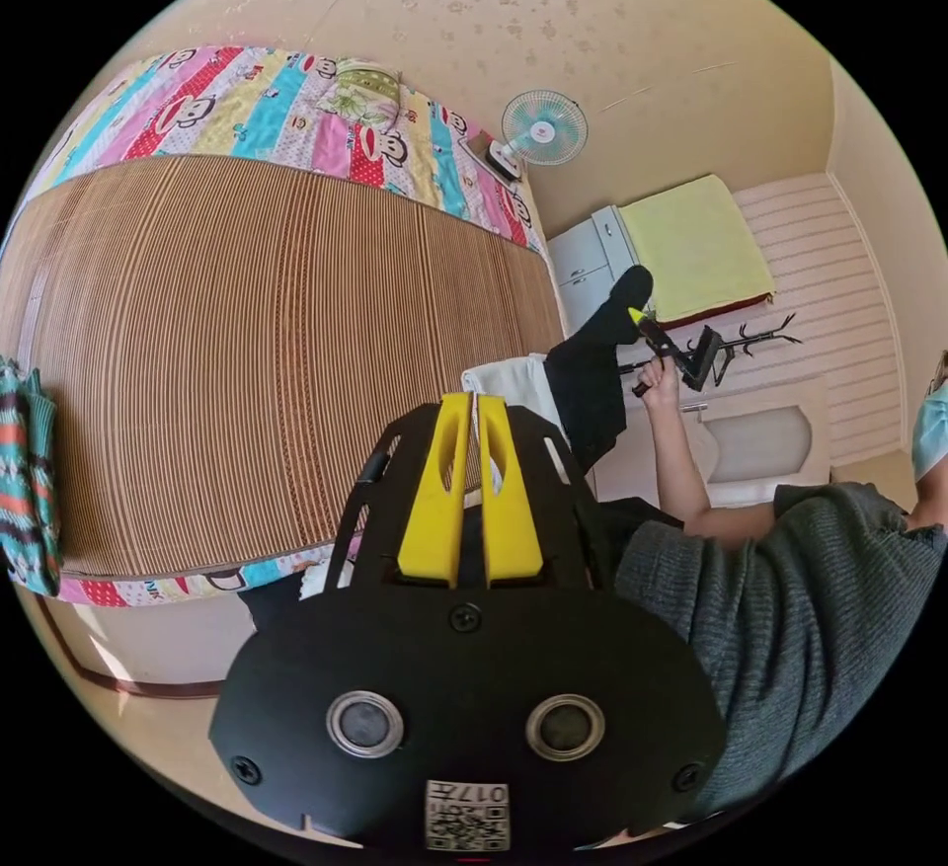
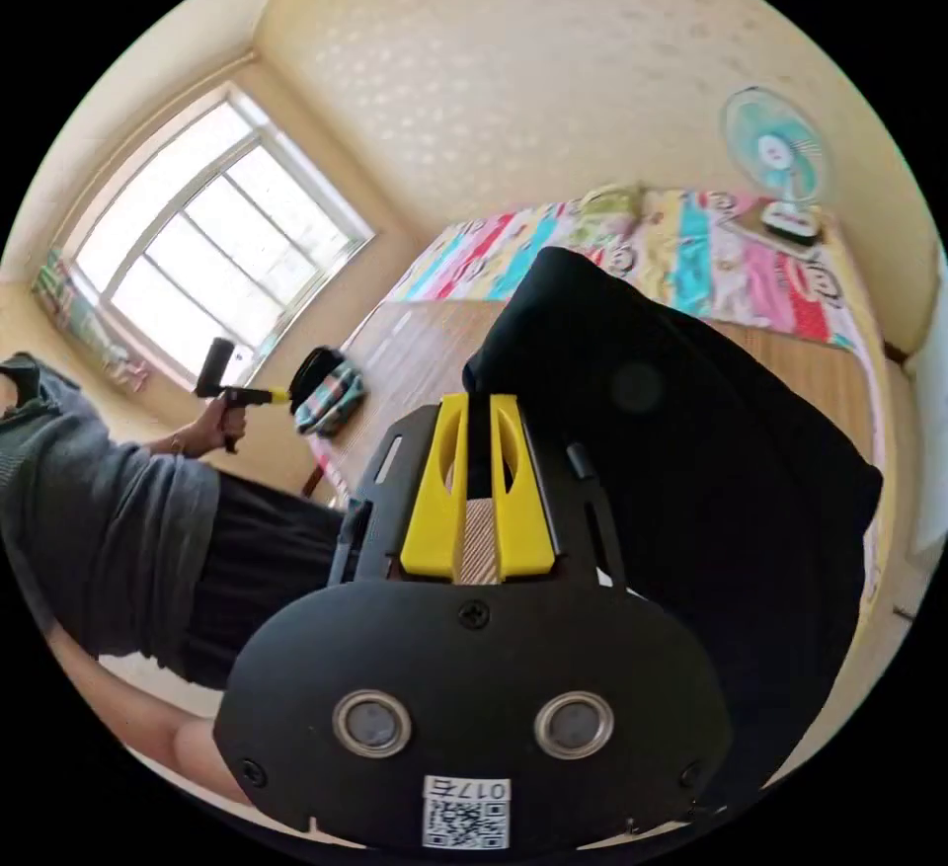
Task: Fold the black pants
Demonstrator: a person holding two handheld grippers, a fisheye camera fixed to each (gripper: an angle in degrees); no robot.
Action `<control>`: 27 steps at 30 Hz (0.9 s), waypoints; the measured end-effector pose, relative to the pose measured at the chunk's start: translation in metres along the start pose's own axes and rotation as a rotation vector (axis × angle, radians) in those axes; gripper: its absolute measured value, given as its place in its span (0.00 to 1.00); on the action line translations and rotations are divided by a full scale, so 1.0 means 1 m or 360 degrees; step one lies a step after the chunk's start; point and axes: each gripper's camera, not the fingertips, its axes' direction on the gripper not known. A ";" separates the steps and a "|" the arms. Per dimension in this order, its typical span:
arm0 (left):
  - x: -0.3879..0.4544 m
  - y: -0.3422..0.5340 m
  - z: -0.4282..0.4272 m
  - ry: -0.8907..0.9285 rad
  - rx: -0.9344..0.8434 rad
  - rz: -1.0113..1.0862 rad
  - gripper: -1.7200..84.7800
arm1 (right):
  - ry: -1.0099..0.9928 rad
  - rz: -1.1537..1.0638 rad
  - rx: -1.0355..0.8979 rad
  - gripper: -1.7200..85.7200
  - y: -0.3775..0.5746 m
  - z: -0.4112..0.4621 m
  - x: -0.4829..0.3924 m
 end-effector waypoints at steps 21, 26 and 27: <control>0.018 -0.018 0.098 0.0035 -0.0177 0.0006 0.01 | 0.0217 0.1958 0.1023 0.12 0.267 -0.022 0.174; 0.029 -0.020 0.107 0.0043 -0.0151 0.0018 0.02 | -0.0037 0.1922 0.1272 0.10 0.271 -0.008 0.175; 0.033 -0.018 0.108 0.0041 -0.0143 0.0031 0.02 | -0.0182 0.1775 0.1371 0.10 0.265 -0.009 0.170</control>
